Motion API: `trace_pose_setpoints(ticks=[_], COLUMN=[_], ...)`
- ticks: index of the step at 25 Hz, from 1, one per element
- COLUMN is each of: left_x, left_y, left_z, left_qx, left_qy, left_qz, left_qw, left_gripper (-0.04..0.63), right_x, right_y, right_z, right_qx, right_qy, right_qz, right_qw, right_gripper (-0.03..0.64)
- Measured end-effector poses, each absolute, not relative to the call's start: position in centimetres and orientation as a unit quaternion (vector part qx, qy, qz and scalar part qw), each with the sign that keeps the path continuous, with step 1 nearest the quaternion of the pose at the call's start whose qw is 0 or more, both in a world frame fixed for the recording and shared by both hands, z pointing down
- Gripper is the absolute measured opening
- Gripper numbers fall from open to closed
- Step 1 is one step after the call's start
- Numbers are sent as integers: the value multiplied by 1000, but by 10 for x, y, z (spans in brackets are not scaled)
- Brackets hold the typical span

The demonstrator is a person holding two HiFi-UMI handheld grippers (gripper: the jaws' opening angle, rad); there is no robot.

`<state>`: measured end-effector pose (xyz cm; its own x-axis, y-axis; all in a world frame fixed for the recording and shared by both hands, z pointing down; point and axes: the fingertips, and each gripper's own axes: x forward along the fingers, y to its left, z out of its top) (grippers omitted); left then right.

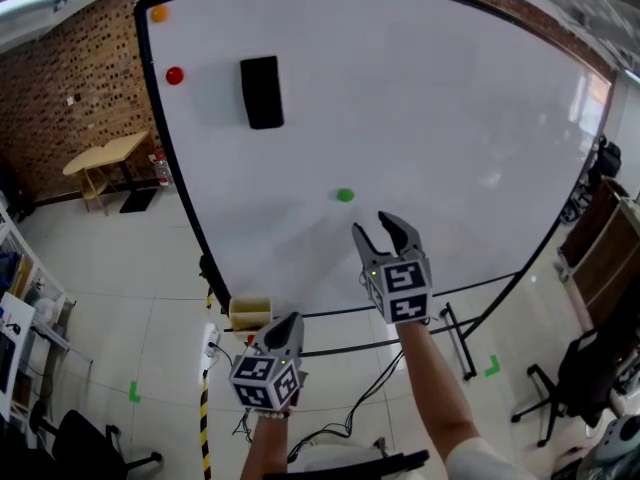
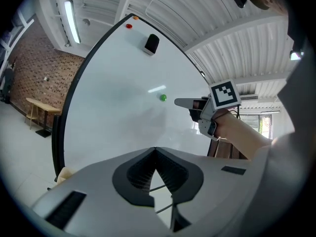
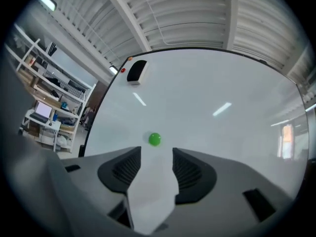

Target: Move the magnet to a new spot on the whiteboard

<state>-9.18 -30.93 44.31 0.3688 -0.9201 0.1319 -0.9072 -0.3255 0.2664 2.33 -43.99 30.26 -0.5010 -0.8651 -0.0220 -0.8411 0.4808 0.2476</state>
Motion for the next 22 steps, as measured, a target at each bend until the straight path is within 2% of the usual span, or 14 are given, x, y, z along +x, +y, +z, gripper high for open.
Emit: trace_pose_setpoints(ticks=[8, 15, 22], left_x=[-105, -115, -117], left_y=[-312, -314, -313], left_z=[441, 442, 444], left_qx=[812, 811, 812], left_qy=[-565, -565, -563], left_qz=[-22, -29, -34], left_qw=[143, 147, 151], left_gripper=[-11, -11, -11], right_x=[-11, -20, -23], right_y=[-468, -483, -488], right_z=[291, 293, 292], right_qx=[509, 518, 524], right_qy=[-840, -834, -829], right_qz=[-168, -166, -172], right_qw=[82, 87, 91], right_gripper=[228, 204, 152])
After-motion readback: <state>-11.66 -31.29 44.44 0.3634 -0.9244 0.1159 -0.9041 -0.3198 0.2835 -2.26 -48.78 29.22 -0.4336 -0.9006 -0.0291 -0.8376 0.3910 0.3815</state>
